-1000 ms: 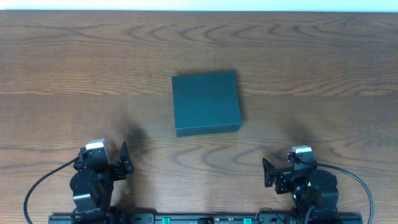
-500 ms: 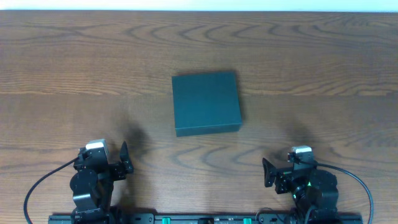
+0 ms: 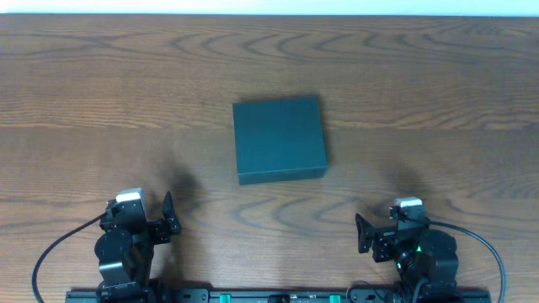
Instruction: Pack container
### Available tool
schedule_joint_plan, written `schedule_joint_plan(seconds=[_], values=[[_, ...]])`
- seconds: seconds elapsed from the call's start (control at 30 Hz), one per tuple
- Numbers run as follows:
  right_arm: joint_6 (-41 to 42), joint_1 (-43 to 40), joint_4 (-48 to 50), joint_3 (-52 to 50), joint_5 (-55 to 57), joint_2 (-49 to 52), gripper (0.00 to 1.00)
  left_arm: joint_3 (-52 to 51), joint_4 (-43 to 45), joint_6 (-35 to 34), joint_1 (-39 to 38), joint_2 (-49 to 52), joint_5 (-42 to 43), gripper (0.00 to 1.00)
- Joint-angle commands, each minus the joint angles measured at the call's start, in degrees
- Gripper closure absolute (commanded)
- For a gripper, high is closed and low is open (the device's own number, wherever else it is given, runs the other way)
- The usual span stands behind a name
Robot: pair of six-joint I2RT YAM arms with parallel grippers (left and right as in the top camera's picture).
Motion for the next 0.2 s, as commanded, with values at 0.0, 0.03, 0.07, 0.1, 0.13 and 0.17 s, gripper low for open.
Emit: schedule_joint_plan(seconds=[0.0,0.03,0.07,0.1,0.13,0.17], values=[[0.17,0.52,-0.02,-0.44,0.57,-0.57,0.01,-0.76,0.02,-0.22,0.24,-0.42,0.15,0.05],[0.17,0.52,-0.02,-0.44,0.57,-0.57,0.01,-0.76,0.02,-0.22,0.24,-0.42,0.17,0.05],[0.17,0.52,-0.02,-0.44,0.57,-0.57,0.01,-0.76,0.02,-0.22,0.24,-0.42,0.17,0.05],[0.17,0.52,-0.02,-0.44,0.57,-0.57,0.01,-0.76,0.02,-0.22,0.24,-0.42,0.17,0.05],[0.17,0.52,-0.02,-0.44,0.57,-0.57,0.01,-0.76,0.02,-0.22,0.24,-0.42,0.17,0.05],[0.17,0.52,-0.02,-0.44,0.57,-0.57,0.01,-0.76,0.02,-0.22,0.24,-0.42,0.17,0.05]])
